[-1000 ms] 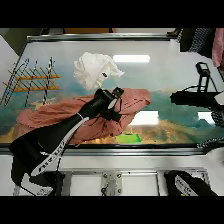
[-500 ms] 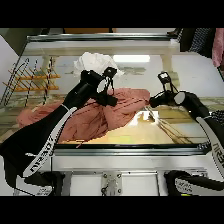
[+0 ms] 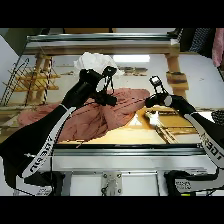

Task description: Fold the clothes and pants, and hang the long-sleeved shirts on hangers.

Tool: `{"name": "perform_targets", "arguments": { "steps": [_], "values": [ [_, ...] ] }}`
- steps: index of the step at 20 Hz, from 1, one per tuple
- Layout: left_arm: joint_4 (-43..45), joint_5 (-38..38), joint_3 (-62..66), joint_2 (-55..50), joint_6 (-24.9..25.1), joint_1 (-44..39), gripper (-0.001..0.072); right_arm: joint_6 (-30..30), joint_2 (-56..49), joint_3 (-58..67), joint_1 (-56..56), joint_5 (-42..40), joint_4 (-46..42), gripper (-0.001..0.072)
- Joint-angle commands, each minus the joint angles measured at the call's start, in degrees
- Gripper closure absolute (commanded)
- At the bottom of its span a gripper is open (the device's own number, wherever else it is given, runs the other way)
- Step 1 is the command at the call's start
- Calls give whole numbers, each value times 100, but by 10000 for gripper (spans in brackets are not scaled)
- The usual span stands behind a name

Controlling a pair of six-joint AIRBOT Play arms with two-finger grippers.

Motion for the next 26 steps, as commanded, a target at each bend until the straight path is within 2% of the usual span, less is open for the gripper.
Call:
{"name": "perform_targets", "arguments": {
  "steps": [1, 5, 6, 7, 9, 11, 14, 16, 17, 20, 22, 26],
  "values": [
    [2, -7, 7, 4, -4, 7, 699, 24, -168, 7, 9, -431, -59, 281],
    [2, -9, 7, 4, -2, 7, 699, 26, -256, 59, 9, -577, -37, 284],
    [9, -24, 15, 9, -4, 7, 699, 24, -247, 90, 9, -664, -39, 463],
    [52, -111, 105, 9, 4, 13, 699, 52, -214, 157, 7, -647, -33, 701],
    [199, -435, 584, 11, 221, 92, 699, 245, 7, 413, -2, -369, -42, 703],
    [190, -850, 1480, 50, 448, 254, 699, 240, 553, 857, -68, 302, -42, 703],
    [127, -1189, 2975, 369, 490, 442, 699, 393, 1757, 2033, -146, 2503, -35, 704],
    [68, -929, 2986, 999, 485, 431, 699, 852, 2518, 2824, -146, 3976, -39, 704],
    [-216, -697, 2653, 1456, 474, 433, 699, 1113, 2863, 3088, -146, 4426, -37, 704],
    [-1224, -413, 1694, 2629, 461, 433, 699, 1816, 3910, 3375, -146, 5147, -44, 704],
    [-1587, -404, 1652, 3038, 417, 433, 699, 2291, 4404, 3375, -146, 5563, -48, 705],
    [-1478, -474, 2177, 3161, 420, 511, 699, 3095, 4776, 3375, -146, 6345, -44, 705]
  ]
}}
